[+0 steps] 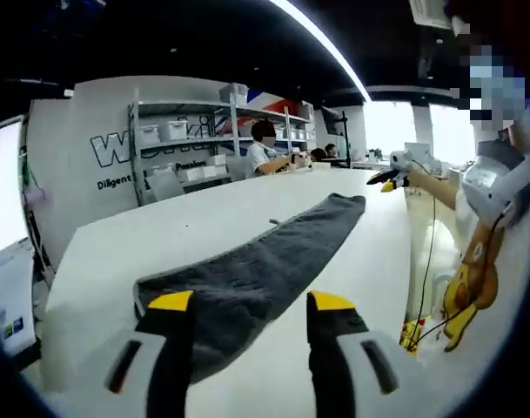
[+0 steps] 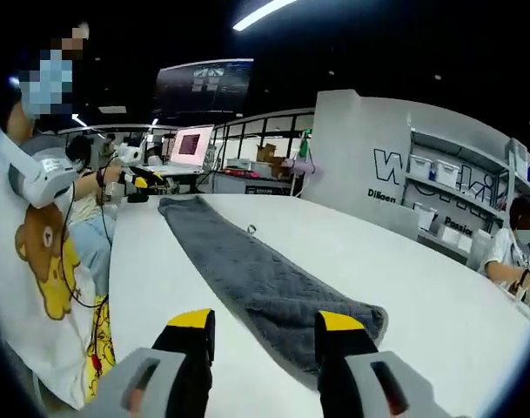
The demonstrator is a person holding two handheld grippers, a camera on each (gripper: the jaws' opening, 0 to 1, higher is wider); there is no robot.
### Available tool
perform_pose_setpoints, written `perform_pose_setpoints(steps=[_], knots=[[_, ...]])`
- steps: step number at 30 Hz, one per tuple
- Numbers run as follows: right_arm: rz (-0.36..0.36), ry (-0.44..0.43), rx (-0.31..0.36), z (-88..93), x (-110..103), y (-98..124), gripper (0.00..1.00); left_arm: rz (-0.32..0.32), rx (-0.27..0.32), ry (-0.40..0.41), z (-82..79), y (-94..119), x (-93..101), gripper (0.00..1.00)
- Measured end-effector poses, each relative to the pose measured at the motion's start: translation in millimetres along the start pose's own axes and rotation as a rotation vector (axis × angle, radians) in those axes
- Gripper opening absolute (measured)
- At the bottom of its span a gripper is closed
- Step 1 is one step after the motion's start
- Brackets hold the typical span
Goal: Fold the towel on the table until its edges align and the towel forms a compact rectangular stack.
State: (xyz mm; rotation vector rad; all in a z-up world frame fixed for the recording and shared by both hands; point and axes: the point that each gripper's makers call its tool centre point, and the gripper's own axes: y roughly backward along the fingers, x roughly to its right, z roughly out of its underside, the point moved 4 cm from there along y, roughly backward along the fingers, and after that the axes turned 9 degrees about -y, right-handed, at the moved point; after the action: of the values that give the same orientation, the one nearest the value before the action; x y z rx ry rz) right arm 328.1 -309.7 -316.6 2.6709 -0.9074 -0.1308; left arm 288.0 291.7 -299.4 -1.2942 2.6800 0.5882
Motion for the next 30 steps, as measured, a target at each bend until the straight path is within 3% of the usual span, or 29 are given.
perform_pose_setpoints(steps=[8, 11, 23, 28, 30], knots=[[-0.015, -0.016, -0.015, 12.0, -13, -1, 0.59, 0.012, -0.002, 0.029, 13.6, 10, 6.9, 0.74], [-0.015, -0.029, -0.015, 14.7, -16, 0, 0.68, 0.016, -0.009, 0.033, 17.7, 11, 11.0, 0.78], [0.016, -0.081, 0.011, 16.5, -14, 10, 0.79, 0.033, -0.03, 0.058, 29.1, 9, 18.6, 0.98], [0.063, -0.114, 0.011, 22.7, -5, 13, 0.96, 0.038, -0.028, 0.066, 30.2, 10, 18.5, 0.99], [0.078, -0.12, 0.013, 24.4, -1, 15, 0.97, 0.039, -0.019, 0.075, 29.1, 10, 18.6, 0.99]])
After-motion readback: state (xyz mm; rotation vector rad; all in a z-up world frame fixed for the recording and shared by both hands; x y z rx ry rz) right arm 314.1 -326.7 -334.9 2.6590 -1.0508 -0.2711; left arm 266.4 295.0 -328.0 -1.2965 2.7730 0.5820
